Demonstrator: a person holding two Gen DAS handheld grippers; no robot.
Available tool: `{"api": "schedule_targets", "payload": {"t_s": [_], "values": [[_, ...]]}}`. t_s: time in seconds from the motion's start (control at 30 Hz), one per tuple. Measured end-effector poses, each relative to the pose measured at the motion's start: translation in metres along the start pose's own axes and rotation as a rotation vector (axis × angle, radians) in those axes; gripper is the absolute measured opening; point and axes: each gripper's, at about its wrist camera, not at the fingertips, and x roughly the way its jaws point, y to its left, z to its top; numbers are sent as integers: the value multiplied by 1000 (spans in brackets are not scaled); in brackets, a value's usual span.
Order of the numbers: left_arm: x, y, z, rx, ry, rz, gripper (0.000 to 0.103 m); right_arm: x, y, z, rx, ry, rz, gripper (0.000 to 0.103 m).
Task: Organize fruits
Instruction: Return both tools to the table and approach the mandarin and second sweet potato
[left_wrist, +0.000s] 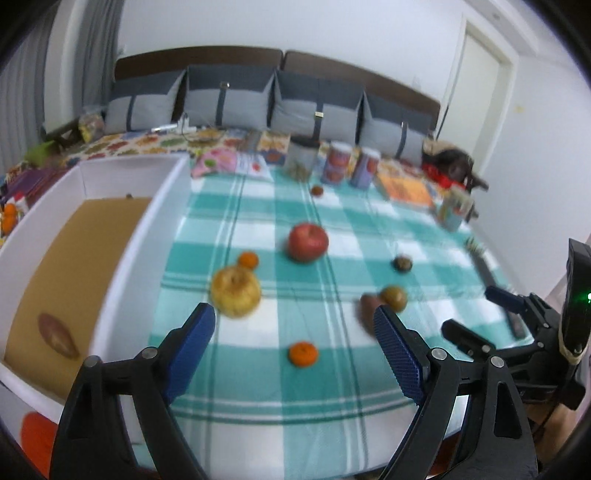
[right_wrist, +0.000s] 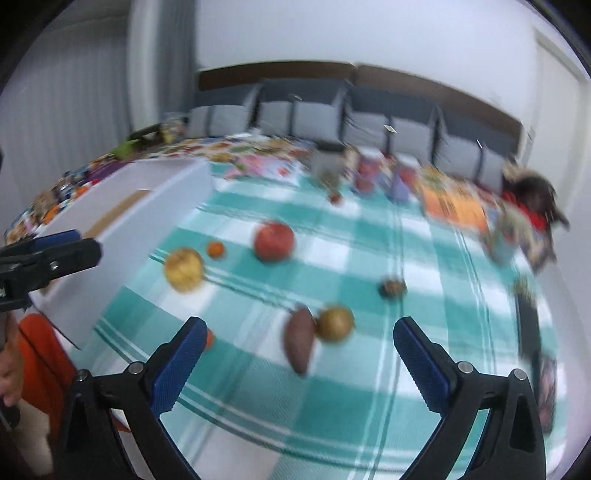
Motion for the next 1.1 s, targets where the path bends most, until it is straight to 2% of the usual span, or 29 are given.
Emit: {"api": "schedule_targets", "payload": {"t_s": [0.2, 0.33, 0.6, 1.1], "values": [[24, -10, -33, 32, 64, 18, 89, 28, -36, -53, 153, 55, -45, 100], [42, -17, -50, 71, 72, 30, 89, 41, -51, -72, 173, 85, -80, 100], [72, -16, -70, 90, 127, 44, 89, 55, -82, -87, 257, 125, -120, 100], [100, -5, -94, 93, 198, 63, 89, 72, -96, -103, 287, 186, -173, 100]]}}
